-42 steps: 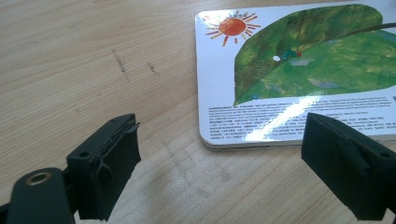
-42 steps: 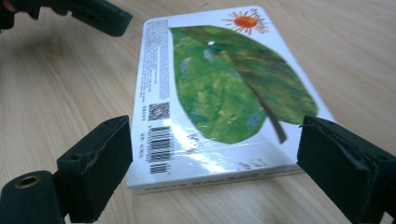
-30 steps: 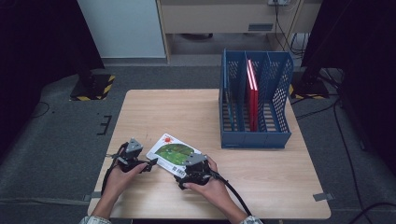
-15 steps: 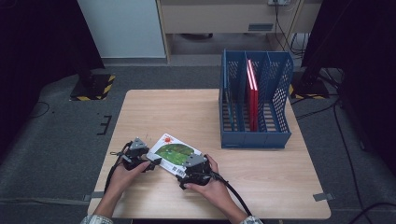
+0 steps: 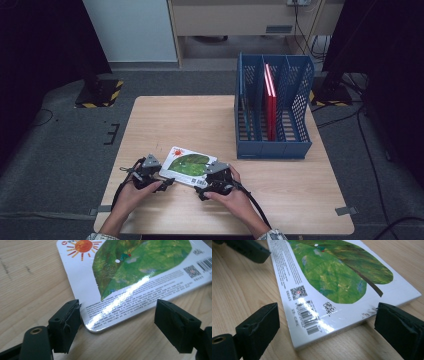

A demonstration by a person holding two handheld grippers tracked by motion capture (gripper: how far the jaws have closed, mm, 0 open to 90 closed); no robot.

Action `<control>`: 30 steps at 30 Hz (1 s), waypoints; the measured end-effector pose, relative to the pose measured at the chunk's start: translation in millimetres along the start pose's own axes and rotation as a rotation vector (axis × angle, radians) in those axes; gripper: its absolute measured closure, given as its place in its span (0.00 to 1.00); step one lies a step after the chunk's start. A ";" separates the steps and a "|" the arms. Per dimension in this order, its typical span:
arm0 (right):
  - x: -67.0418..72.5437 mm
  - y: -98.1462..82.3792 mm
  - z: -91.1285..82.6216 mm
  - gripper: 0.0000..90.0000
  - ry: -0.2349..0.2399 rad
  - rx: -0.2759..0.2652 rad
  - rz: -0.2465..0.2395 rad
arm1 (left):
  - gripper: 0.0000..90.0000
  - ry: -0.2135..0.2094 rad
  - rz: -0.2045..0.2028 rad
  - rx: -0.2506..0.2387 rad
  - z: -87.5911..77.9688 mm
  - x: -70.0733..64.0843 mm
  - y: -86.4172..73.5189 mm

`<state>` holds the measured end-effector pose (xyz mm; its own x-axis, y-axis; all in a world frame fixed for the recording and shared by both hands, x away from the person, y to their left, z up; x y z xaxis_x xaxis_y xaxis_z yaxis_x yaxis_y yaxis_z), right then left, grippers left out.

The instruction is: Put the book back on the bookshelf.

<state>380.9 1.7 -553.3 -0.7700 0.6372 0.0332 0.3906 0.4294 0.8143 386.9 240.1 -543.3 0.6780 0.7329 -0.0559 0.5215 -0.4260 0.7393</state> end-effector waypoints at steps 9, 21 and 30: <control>-18.7 -4.3 -3.3 0.09 -0.002 0.006 0.064 | 0.22 -0.034 0.030 0.020 0.0 -15.4 0.1; -24.6 -5.4 -1.3 0.06 0.019 0.013 0.093 | 0.17 -0.017 -0.076 -0.046 10.2 -2.6 5.0; -20.8 -3.7 -7.3 0.17 0.009 0.004 0.082 | 0.27 -0.012 -0.041 -0.020 5.5 -10.2 1.8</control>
<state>391.7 -17.8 -552.8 -0.7395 0.6649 0.1049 0.4548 0.3785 0.8062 383.8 228.9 -545.1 0.6624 0.7431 -0.0950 0.5390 -0.3846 0.7494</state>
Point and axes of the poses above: each handheld gripper's, and its own axes: z roughly forward along the jaws, y roughly out of its top, x roughly to its left, the point moved 3 cm from there along z, roughly forward along the jaws, and after that the axes turned 6 degrees about -x, right-handed, at the moved point
